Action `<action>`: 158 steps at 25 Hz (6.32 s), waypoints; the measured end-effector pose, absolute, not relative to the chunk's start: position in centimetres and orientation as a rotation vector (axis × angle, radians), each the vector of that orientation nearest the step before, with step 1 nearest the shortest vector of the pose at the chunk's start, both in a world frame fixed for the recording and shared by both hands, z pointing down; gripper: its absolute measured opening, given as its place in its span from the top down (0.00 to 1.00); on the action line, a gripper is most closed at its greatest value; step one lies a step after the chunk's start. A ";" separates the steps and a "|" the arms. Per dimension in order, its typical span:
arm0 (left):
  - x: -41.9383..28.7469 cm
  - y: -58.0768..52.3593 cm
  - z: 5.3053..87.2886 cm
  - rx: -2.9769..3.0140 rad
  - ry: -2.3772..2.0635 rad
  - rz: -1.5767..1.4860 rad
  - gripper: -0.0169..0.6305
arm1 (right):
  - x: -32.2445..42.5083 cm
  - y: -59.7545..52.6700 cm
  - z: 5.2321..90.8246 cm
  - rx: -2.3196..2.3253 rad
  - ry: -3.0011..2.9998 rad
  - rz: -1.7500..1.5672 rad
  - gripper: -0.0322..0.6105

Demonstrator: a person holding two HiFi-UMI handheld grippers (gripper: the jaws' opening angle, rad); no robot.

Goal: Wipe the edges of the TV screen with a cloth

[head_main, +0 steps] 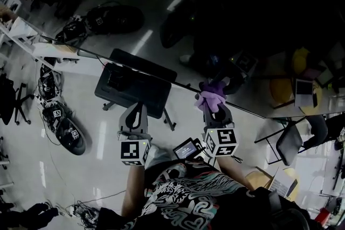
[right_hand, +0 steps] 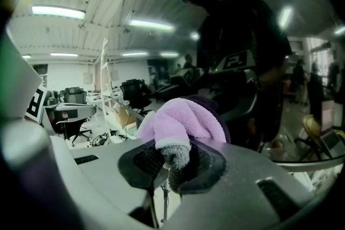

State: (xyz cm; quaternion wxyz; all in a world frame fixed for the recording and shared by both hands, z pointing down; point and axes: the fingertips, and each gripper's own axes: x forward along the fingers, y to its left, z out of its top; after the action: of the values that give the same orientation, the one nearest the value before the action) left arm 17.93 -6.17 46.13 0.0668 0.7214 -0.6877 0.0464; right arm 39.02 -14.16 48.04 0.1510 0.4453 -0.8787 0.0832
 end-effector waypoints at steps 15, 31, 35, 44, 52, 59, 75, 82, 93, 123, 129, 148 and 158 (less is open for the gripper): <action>10.9 -5.5 46.7 2.122 -2.113 0.127 0.92 | 32.7 -14.8 48.3 1.281 -2.524 0.250 0.81; 3.4 -2.5 47.3 2.060 -2.181 0.158 0.92 | 26.1 -14.8 48.6 1.293 -2.533 0.264 0.81; 2.3 -2.6 46.6 2.074 -2.197 0.146 0.92 | 25.0 -15.0 48.6 1.294 -2.534 0.284 0.81; 1.2 -2.3 46.0 2.082 -2.215 0.140 0.92 | 23.3 -15.2 48.5 1.272 -2.538 0.284 0.81; 0.3 -0.9 46.1 2.054 -2.247 0.162 0.92 | 22.5 -15.2 48.8 1.262 -2.551 0.318 0.81; -0.3 0.3 45.7 2.020 -2.276 0.178 0.92 | 21.8 -15.2 48.6 1.247 -2.550 0.335 0.81; -3.4 0.9 46.1 1.941 -2.335 0.184 0.92 | 18.7 -15.5 48.7 1.227 -2.576 0.366 0.81; -5.9 0.4 46.6 1.908 -2.345 0.174 0.92 | 16.8 -15.7 48.6 1.229 -2.588 0.370 0.81; -9.4 -0.2 47.3 1.894 -2.350 0.169 0.92 | 12.6 -16.2 48.9 1.207 -2.607 0.378 0.81; -21.1 -1.7 47.2 1.902 -2.338 0.151 0.92 | 2.1 -17.0 49.1 1.228 -2.581 0.423 0.81; -22.7 -2.4 46.8 1.914 -2.324 0.137 0.92 | 0.3 -17.3 49.0 1.231 -2.571 0.436 0.81; -27.5 -4.0 46.5 1.916 -2.326 0.144 0.92 | -4.5 -17.6 49.3 1.208 -2.578 0.495 0.81; -29.5 -5.5 47.1 1.918 -2.307 0.139 0.92 | -6.8 -18.0 49.5 1.191 -2.576 0.497 0.81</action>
State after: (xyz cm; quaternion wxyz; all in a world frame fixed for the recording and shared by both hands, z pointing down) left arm -29.50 -5.49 47.11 0.0689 0.6371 -0.7663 0.0462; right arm -6.81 -18.04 49.52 0.1297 0.4099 -0.8865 0.1710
